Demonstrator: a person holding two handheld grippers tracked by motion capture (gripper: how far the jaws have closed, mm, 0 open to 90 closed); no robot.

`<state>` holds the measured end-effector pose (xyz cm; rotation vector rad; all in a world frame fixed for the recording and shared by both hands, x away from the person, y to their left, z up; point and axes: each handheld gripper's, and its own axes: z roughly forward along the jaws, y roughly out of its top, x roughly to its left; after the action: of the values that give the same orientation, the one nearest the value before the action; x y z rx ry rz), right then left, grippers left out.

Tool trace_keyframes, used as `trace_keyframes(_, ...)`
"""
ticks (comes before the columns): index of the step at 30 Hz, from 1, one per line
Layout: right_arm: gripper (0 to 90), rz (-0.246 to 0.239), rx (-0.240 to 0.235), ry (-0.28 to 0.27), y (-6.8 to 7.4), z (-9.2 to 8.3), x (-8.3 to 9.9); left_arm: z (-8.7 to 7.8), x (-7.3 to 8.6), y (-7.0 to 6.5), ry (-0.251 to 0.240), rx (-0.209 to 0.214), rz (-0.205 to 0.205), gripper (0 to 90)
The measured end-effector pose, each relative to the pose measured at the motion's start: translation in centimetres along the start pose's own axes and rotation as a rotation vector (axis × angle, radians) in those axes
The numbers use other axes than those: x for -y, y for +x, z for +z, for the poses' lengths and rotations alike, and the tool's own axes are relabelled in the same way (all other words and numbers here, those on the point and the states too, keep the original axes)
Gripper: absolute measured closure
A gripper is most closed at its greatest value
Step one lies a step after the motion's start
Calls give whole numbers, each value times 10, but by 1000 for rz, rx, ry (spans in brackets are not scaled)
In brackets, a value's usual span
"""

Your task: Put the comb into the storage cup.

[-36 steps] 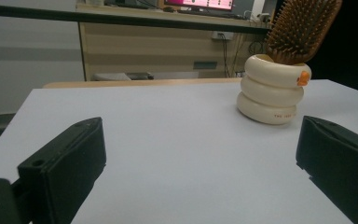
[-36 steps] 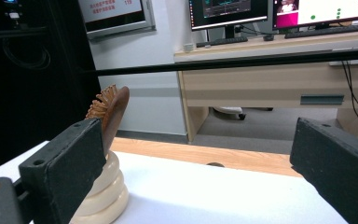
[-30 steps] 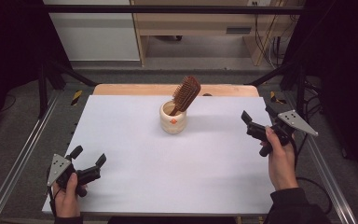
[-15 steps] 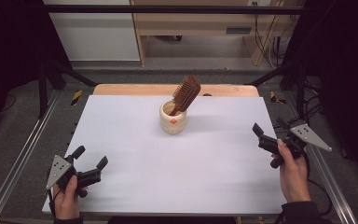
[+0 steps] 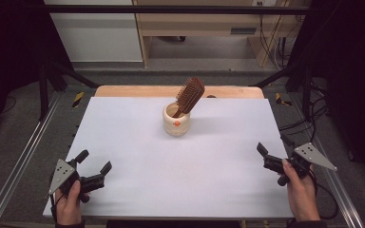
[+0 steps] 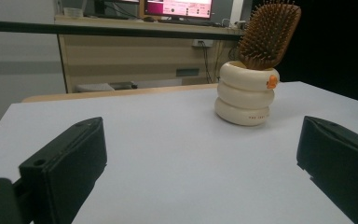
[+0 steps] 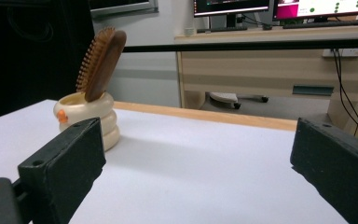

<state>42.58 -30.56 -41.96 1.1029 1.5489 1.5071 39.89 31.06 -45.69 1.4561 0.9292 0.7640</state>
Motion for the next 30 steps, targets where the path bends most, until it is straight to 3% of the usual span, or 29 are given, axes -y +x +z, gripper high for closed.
trace_keyframes(3,27,18,-15,11,1,-3,9,-1,2,-2,12,-1,4,17)
trace_keyframes(14,28,10,-56,21,15,-8,31,-4,1,-4,4,10,12,16)
trace_keyframes(25,29,-32,-126,43,35,5,42,-3,1,-5,-5,35,13,16)
trace_keyframes(30,21,-70,-120,40,45,10,46,-4,0,-5,-23,36,16,16)
